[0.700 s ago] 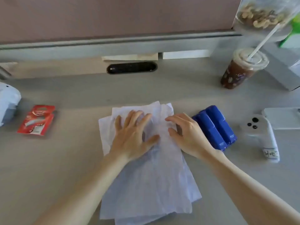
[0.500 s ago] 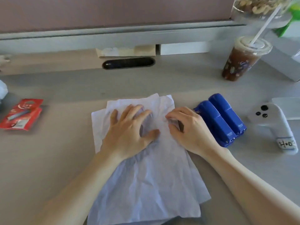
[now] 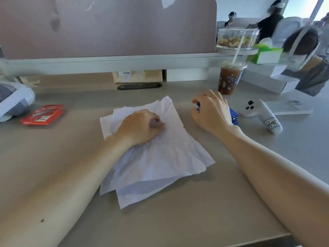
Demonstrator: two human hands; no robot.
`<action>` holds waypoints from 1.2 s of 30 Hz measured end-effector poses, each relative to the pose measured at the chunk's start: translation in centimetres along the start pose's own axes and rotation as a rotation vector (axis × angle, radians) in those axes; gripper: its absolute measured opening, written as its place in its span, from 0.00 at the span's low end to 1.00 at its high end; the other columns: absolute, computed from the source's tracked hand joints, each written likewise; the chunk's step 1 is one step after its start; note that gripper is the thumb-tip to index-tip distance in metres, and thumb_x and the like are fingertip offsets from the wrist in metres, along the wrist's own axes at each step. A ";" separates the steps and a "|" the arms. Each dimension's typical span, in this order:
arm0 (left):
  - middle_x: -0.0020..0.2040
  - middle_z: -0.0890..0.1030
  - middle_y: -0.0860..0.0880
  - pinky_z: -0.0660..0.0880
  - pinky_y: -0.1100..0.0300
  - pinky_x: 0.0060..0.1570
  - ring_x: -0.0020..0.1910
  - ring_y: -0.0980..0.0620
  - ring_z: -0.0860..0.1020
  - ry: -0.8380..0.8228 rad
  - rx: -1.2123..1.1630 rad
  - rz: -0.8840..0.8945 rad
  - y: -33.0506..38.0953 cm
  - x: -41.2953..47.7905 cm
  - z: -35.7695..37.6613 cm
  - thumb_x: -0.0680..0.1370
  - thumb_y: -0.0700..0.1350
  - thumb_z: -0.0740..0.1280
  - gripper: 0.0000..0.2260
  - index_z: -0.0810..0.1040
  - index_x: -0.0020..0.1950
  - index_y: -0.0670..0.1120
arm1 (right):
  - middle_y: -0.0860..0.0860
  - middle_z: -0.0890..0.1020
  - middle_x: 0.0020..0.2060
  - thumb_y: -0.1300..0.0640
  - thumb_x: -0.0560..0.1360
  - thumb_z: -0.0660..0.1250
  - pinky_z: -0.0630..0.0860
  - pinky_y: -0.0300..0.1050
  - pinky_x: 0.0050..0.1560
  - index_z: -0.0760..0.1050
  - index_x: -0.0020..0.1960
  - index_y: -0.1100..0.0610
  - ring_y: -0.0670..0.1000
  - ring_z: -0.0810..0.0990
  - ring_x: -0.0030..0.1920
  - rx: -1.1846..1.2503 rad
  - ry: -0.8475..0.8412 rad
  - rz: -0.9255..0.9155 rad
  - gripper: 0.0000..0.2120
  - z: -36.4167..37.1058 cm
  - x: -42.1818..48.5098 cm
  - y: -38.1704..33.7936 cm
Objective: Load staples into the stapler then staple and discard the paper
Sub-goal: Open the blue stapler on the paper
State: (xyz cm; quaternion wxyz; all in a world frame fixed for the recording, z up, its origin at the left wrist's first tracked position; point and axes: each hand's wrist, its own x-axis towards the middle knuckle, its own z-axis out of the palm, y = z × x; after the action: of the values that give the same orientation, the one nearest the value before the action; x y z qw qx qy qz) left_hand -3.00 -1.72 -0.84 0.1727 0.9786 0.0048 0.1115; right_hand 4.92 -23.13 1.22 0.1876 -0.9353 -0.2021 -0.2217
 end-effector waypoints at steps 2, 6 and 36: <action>0.57 0.81 0.53 0.74 0.50 0.58 0.56 0.50 0.77 -0.043 -0.028 0.000 0.0 -0.1 -0.1 0.73 0.65 0.62 0.20 0.81 0.54 0.53 | 0.56 0.75 0.60 0.56 0.74 0.65 0.70 0.53 0.56 0.75 0.62 0.54 0.61 0.72 0.59 -0.057 -0.030 0.040 0.17 0.3 0.1 0.6; 0.63 0.77 0.55 0.71 0.56 0.59 0.59 0.52 0.75 -0.067 -0.029 0.029 0.1 0.4 0.0 0.74 0.65 0.65 0.23 0.77 0.64 0.54 | 0.58 0.76 0.55 0.53 0.74 0.68 0.70 0.50 0.43 0.71 0.62 0.57 0.64 0.76 0.51 -0.062 -0.078 0.080 0.18 0.1 0.8 1.6; 0.36 0.77 0.61 0.67 0.72 0.38 0.39 0.59 0.75 0.048 -0.293 0.241 -1.1 -0.1 -1.5 0.66 0.56 0.77 0.12 0.77 0.43 0.61 | 0.46 0.80 0.45 0.53 0.77 0.64 0.75 0.51 0.46 0.75 0.58 0.47 0.50 0.76 0.45 0.384 -0.299 -0.441 0.10 0.2 -1.4 -3.8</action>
State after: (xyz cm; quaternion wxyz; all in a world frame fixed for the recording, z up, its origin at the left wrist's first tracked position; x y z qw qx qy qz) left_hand -3.41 -0.21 0.18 0.2984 0.9336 -0.1248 0.1545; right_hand 2.12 -20.26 1.37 0.2765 -0.8387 -0.4632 -0.0749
